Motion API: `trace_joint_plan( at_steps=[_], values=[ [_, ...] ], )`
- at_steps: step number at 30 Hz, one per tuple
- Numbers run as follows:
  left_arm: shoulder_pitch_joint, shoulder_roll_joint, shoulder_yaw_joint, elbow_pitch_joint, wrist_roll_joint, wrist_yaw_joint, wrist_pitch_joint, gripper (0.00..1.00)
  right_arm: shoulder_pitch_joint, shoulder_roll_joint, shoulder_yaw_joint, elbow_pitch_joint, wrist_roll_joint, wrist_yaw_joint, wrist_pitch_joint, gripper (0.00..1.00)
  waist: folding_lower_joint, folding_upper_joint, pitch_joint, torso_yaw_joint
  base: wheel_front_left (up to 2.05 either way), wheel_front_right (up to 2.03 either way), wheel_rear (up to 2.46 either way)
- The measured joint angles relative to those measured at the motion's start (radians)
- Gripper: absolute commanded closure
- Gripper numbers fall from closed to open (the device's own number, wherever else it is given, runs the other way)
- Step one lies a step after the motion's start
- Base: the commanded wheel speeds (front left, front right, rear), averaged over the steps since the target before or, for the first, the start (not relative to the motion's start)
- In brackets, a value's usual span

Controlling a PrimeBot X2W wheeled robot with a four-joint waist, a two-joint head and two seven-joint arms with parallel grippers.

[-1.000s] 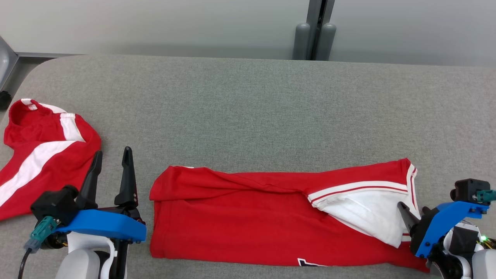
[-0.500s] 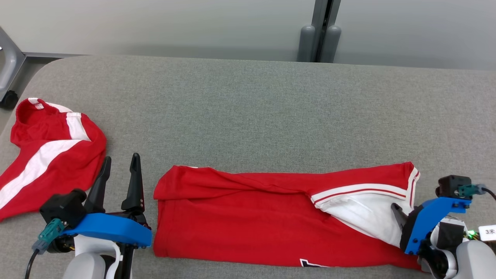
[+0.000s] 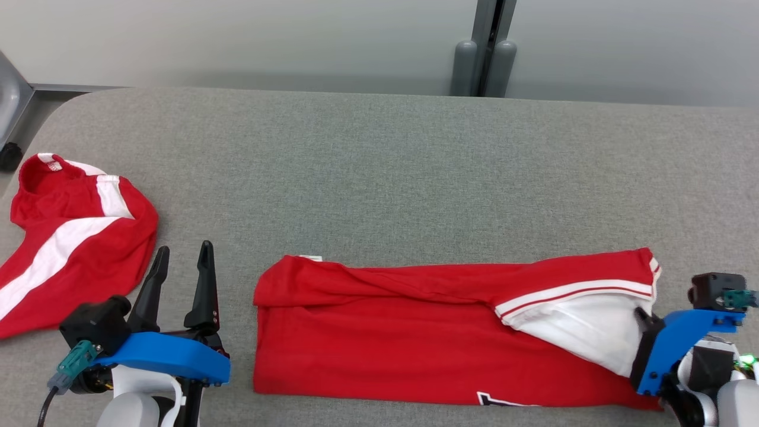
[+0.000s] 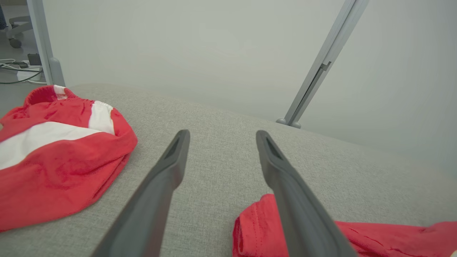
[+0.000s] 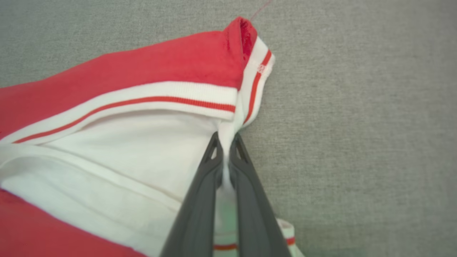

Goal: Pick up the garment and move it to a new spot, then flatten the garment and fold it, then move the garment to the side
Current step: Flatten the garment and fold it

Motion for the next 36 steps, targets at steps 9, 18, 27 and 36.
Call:
trace_joint_plan(
  at_steps=[9,18,27,36],
  values=[
    [0.010,0.006,-0.007,0.001,-0.009,-0.004,-0.011,0.00,0.060,-0.001,-0.170,-0.225,-0.103,0.000,0.056,1.00,0.0000,0.0000,0.001,-0.023,0.00,0.00,0.00],
    [0.000,0.010,-0.017,-0.003,-0.011,-0.004,-0.010,0.00,0.081,-0.003,-0.245,-0.433,-0.171,-0.001,0.136,1.00,0.0000,0.0000,0.005,-0.026,0.00,0.00,0.00],
    [-0.004,0.013,-0.022,0.000,-0.019,-0.003,-0.007,0.00,0.133,-0.003,0.129,-0.557,-0.054,-0.001,0.214,1.00,-0.0001,-0.0001,-0.004,-0.023,0.00,0.00,0.00],
    [-0.024,0.012,-0.044,-0.001,-0.019,0.000,-0.007,0.00,0.018,-0.002,0.483,-0.380,0.048,-0.001,0.152,1.00,-0.0001,0.0000,0.005,0.001,0.00,0.00,0.00]
  ],
)
